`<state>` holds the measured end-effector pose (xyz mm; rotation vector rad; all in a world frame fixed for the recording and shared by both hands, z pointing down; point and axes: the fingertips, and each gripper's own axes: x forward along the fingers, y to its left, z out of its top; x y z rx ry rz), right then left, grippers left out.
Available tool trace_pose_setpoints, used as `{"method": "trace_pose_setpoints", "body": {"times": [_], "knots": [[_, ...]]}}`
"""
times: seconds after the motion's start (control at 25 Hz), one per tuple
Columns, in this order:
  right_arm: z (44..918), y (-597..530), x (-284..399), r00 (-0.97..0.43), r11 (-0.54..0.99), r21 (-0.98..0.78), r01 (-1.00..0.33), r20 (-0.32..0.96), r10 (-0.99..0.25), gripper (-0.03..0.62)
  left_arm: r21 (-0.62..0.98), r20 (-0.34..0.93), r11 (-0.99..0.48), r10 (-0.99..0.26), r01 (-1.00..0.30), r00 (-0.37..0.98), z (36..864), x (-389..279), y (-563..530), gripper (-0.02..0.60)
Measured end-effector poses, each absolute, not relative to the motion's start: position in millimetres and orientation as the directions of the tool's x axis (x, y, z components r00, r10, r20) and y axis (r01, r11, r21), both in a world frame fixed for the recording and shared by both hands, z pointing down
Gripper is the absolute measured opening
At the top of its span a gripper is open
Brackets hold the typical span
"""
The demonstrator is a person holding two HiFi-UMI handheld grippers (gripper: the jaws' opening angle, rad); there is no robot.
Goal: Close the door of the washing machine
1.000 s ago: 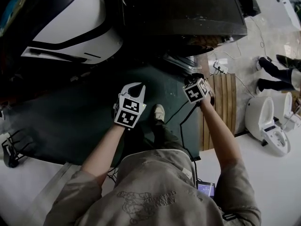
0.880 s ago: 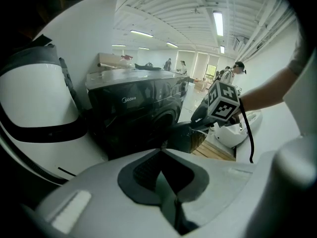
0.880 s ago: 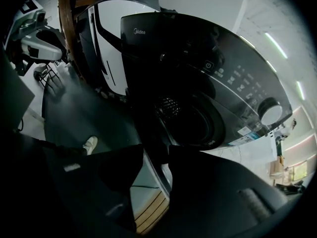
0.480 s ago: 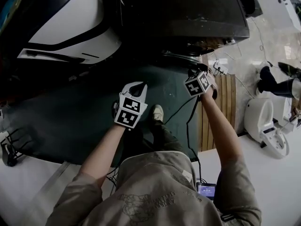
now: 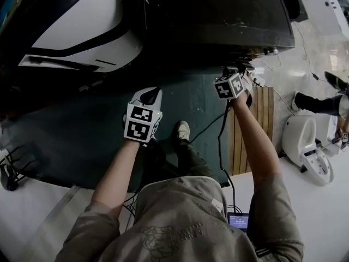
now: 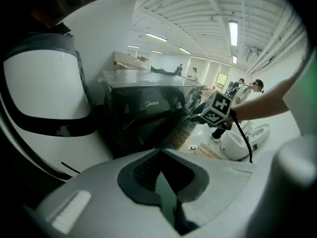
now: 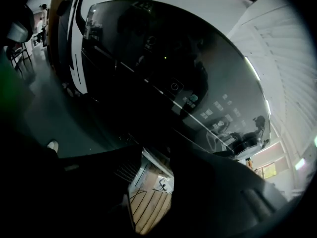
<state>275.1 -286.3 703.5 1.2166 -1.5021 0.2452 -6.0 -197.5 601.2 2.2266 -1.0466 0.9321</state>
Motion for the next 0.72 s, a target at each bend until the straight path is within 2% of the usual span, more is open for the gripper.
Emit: {"method": "trace_pose_setpoints", "body": {"times": [0.28, 0.4, 0.56, 0.72], "knots": [[704.1, -291.0, 275.2, 0.179, 0.453, 0.433, -0.78, 0.847, -0.501, 0.212, 0.128, 0.752, -0.577, -0.474, -0.806, 0.459, 596.0, -19.8, -205.9, 0.0], [699.6, -288.4, 272.7, 0.176, 0.428, 0.408, -0.806, 0.856, -0.486, 0.193, 0.119, 0.748, -0.582, -0.48, -0.805, 0.458, 589.8, -23.3, -205.7, 0.0], [681.7, -281.1, 253.9, 0.123, 0.355, 0.323, -0.877, 0.866, -0.484, 0.184, 0.128, 0.734, -0.578, -0.491, -0.806, 0.469, 575.7, -29.2, -204.9, 0.0], [645.2, -272.1, 221.2, 0.057, 0.321, 0.266, -0.909, 0.842, -0.537, 0.178, 0.125, 0.717, -0.572, -0.513, -0.811, 0.473, 556.0, -41.0, -205.9, 0.0]]}}
